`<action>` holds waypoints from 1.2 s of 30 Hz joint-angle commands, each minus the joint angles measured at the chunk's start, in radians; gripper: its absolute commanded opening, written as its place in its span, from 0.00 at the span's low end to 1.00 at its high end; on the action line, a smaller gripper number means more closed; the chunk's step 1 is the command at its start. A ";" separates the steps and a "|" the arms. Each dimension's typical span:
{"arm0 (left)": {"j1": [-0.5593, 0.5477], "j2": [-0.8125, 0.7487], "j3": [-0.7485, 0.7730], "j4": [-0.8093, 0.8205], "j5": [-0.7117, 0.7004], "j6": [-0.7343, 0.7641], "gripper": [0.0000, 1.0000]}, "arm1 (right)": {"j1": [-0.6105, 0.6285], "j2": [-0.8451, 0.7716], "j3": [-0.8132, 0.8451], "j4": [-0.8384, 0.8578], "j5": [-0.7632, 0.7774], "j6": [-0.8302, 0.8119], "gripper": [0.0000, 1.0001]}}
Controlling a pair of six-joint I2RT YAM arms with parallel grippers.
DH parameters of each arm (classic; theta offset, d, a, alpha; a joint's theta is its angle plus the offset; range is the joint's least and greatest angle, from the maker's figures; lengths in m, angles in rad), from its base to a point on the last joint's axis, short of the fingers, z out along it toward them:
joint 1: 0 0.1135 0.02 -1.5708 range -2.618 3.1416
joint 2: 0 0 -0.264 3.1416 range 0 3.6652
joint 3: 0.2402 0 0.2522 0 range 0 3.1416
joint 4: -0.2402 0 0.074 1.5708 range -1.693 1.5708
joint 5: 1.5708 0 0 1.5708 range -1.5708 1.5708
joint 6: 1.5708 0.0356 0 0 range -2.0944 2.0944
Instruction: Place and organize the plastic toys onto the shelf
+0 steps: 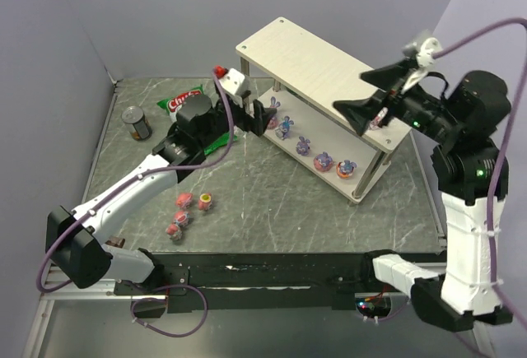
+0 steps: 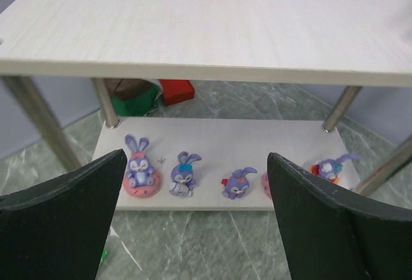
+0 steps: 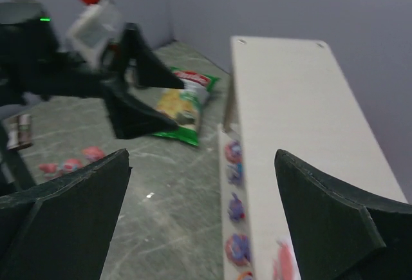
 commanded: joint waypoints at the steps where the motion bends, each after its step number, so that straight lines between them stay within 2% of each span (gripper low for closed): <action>1: 0.082 -0.010 0.047 -0.050 -0.100 -0.136 0.96 | 0.183 0.089 0.072 0.006 0.115 -0.026 1.00; 5: 0.142 -0.036 0.009 -0.131 -0.249 -0.240 0.96 | 0.337 0.160 0.014 0.052 0.193 -0.034 1.00; 6: 0.171 -0.041 0.001 -0.151 -0.278 -0.260 0.96 | 0.431 0.174 -0.008 0.061 0.218 -0.047 1.00; 11: 0.258 -0.093 -0.071 -0.317 -0.431 -0.395 0.96 | 0.660 0.293 -0.084 0.124 0.342 -0.070 1.00; 16: 0.384 -0.165 -0.166 -0.394 -0.458 -0.512 0.96 | 0.858 0.414 -0.170 0.217 0.349 -0.104 0.99; 19: 0.452 -0.198 -0.195 -0.434 -0.473 -0.553 0.96 | 0.932 0.519 -0.210 0.242 0.362 -0.190 0.97; 23: 0.510 -0.248 -0.226 -0.429 -0.442 -0.549 0.96 | 0.954 0.698 -0.200 0.247 0.349 -0.345 0.96; 28: 0.542 -0.251 -0.217 -0.437 -0.419 -0.535 0.96 | 0.961 0.882 -0.126 0.270 0.336 -0.420 0.95; 36: 0.544 -0.211 -0.180 -0.423 -0.401 -0.511 0.96 | 0.986 1.024 -0.111 0.384 0.407 -0.512 0.93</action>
